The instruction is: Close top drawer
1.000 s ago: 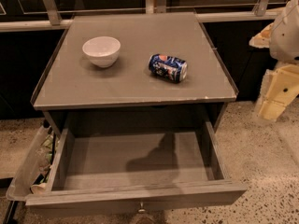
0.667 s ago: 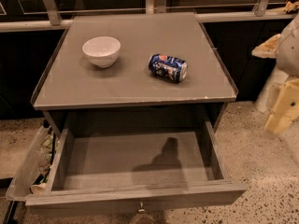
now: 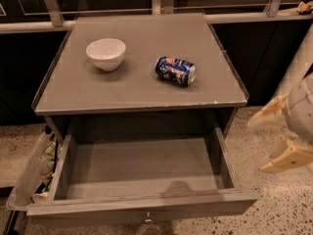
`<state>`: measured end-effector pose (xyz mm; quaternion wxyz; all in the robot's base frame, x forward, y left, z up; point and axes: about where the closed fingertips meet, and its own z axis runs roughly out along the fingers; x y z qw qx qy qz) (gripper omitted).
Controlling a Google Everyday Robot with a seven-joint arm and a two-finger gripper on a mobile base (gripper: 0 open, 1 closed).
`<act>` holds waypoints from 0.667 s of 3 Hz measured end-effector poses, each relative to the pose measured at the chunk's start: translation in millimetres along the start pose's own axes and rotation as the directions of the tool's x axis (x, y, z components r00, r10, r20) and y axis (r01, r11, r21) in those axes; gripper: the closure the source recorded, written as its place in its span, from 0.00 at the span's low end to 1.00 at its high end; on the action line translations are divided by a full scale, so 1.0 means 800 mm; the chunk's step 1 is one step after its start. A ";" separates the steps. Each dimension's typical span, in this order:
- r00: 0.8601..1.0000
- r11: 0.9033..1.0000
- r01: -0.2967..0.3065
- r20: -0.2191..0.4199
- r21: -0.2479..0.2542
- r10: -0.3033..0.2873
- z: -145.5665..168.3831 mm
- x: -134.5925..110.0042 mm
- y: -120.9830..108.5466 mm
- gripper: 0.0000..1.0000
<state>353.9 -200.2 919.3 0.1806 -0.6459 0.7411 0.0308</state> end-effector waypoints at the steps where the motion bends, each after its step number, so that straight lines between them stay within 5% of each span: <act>1: 0.997 0.995 0.073 0.042 -0.063 -0.070 0.026 -0.015 0.049 0.65; 2: 0.996 0.994 0.082 0.047 -0.076 -0.079 0.031 -0.014 0.055 0.88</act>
Offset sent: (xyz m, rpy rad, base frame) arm -0.0283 0.0210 -0.0207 0.0263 0.0310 0.0846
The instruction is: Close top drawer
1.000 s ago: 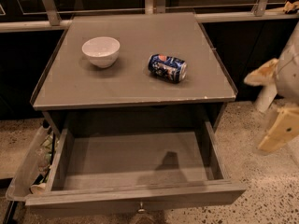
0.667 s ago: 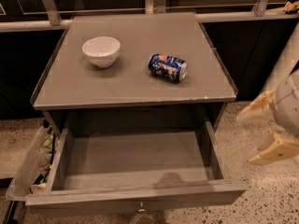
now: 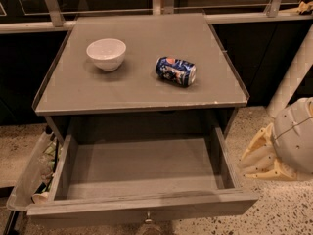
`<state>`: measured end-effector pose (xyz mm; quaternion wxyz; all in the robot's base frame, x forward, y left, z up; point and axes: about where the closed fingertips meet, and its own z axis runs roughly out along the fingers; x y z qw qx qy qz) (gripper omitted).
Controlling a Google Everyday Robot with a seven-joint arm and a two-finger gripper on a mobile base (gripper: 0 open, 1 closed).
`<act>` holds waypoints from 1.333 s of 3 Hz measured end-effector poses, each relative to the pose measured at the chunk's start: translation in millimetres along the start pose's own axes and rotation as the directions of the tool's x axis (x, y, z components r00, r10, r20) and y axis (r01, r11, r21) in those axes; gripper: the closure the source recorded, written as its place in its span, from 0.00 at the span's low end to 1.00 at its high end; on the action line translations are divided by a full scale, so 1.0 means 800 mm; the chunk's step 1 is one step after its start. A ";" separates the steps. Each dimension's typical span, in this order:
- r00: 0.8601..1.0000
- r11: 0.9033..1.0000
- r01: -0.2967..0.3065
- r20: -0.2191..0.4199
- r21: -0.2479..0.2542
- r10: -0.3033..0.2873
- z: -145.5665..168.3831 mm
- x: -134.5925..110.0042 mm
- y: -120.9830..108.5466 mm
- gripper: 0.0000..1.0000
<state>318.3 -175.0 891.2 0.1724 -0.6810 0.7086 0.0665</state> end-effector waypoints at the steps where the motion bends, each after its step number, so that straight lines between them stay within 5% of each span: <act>1: 1.000 1.000 0.001 0.001 0.002 -0.001 0.000 -0.001 0.001 1.00; 3: 0.993 0.997 0.000 0.114 -0.079 0.009 0.128 -0.032 0.025 1.00; 4: 0.986 0.998 -0.029 0.164 -0.053 0.037 0.191 -0.028 0.034 1.00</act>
Offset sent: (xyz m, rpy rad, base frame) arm -0.0099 0.0706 -0.1086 0.1546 0.1455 0.0416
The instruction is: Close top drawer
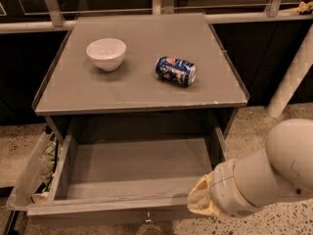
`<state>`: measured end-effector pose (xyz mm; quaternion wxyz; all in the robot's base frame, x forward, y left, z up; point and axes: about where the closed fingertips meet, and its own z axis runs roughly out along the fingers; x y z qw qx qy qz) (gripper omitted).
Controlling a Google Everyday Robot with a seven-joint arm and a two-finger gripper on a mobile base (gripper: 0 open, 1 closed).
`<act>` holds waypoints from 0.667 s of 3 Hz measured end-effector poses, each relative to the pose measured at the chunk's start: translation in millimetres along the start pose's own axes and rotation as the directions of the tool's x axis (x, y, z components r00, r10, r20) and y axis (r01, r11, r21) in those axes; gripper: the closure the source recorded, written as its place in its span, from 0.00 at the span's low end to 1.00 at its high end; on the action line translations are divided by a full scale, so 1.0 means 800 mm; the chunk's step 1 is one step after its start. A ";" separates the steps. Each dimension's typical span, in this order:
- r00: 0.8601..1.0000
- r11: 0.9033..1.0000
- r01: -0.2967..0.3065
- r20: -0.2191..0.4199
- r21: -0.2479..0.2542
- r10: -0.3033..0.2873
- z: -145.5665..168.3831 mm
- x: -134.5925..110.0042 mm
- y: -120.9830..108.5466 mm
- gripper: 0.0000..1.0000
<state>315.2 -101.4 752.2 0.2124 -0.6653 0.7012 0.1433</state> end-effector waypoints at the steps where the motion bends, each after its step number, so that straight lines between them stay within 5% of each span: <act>1: 0.998 0.997 -0.042 0.039 0.068 0.039 0.031 0.035 -0.012 1.00; 2: 0.999 0.995 -0.040 0.039 0.092 0.037 0.033 0.037 -0.020 1.00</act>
Offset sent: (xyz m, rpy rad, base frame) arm 0.0102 -0.0116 -0.0314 0.0359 -0.0383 -0.0587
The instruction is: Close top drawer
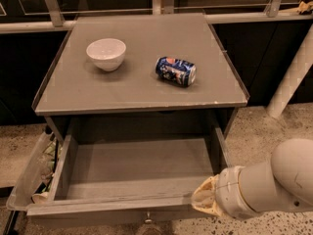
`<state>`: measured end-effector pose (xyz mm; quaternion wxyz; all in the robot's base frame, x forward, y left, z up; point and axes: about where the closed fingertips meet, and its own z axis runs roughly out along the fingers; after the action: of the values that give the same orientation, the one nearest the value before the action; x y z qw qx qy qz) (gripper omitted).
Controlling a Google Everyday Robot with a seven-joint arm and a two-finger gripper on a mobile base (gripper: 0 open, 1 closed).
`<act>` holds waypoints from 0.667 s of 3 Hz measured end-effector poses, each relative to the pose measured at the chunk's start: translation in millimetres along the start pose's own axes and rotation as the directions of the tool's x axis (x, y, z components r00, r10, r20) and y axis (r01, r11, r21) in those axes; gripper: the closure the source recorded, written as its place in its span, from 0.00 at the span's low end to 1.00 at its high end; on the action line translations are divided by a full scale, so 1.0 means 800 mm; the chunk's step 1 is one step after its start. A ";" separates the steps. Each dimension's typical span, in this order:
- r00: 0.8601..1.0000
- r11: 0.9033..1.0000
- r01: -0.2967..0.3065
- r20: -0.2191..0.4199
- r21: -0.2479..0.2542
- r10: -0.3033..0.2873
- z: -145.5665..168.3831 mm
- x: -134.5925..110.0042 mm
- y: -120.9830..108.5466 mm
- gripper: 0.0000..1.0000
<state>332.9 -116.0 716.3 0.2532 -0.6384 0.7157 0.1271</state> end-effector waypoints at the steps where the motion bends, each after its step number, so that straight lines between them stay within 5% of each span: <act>1: 1.000 0.999 0.009 -0.006 -0.035 -0.009 0.006 -0.005 0.023 1.00; 2: 1.000 0.996 -0.022 -0.011 -0.082 0.021 0.026 0.004 0.052 1.00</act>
Offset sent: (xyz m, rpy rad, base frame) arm -0.0622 0.0200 -0.0520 0.0067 0.1563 0.0166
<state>296.5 -101.6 691.4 0.2220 -0.6411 0.7179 0.1560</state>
